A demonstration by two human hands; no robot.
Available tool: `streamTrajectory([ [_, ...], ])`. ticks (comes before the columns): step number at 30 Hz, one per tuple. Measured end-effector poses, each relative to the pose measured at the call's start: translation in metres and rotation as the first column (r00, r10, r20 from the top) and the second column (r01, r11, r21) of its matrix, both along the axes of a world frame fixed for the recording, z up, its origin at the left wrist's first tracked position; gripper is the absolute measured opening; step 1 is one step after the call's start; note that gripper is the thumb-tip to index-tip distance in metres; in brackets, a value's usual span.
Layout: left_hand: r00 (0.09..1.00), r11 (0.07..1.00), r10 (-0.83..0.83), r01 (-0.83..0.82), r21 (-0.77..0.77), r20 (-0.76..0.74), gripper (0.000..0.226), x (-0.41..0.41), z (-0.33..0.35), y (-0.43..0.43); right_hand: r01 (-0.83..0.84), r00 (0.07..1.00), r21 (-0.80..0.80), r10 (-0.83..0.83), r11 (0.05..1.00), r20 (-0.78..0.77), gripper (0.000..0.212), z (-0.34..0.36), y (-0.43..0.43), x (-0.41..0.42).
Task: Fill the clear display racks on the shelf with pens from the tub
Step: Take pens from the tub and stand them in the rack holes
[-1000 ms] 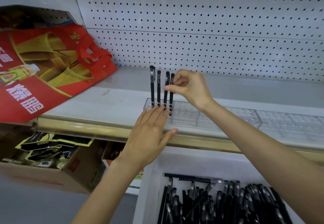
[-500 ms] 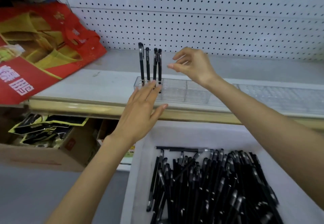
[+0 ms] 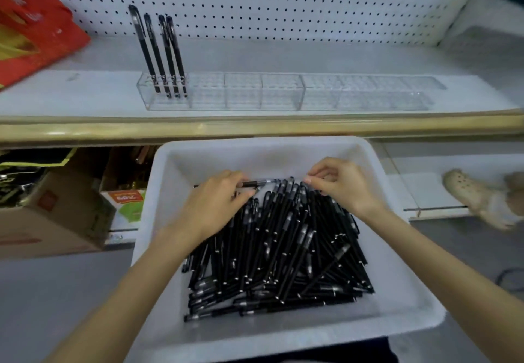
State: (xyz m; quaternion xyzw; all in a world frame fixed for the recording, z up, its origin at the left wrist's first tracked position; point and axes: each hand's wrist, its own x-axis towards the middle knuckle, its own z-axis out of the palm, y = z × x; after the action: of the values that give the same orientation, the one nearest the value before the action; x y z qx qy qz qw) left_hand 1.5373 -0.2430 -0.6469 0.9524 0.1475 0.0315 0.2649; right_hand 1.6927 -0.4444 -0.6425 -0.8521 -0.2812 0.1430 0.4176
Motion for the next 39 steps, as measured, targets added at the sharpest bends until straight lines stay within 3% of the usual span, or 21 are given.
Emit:
streamTrajectory([
  [5, 0.981, 0.975, 0.138, -0.159, -0.157, -0.138, 0.029, 0.009, -0.028, 0.007, 0.098, 0.975, -0.128, -0.121, 0.987, -0.187, 0.017, -0.041, -0.018, -0.004],
  [11, 0.962, 0.941, 0.173, -0.225, -0.253, -0.214, 0.025, 0.024, -0.049, 0.007, 0.195, 0.958, -0.151, -0.221, 0.969, -0.182, 0.025, -0.053, -0.011, 0.002],
  [26, 0.886, 0.948, 0.222, -0.294, -0.123, -0.406, 0.024, 0.050, -0.049, -0.001, 0.184, 0.950, -0.292, -0.246, 0.939, -0.193, 0.032, -0.058, -0.001, 0.005],
  [31, 0.902, 0.918, 0.200, -0.309, -0.247, -0.383, 0.021, 0.048, -0.051, 0.005, 0.108, 0.966, -0.363, -0.184, 0.926, -0.182, 0.048, -0.059, 0.002, 0.008],
  [36, 0.929, 0.860, 0.205, -0.322, -0.397, -0.309, 0.022, 0.034, -0.035, 0.008, 0.078, 0.931, -0.312, -0.181, 0.947, -0.317, 0.027, -0.050, -0.008, 0.008],
  [39, 0.934, 0.802, 0.216, -0.337, -0.493, -0.286, 0.016, 0.023, -0.022, 0.006, 0.104, 0.914, -0.263, -0.196, 0.959, -0.355, 0.030, -0.048, -0.024, 0.007],
])
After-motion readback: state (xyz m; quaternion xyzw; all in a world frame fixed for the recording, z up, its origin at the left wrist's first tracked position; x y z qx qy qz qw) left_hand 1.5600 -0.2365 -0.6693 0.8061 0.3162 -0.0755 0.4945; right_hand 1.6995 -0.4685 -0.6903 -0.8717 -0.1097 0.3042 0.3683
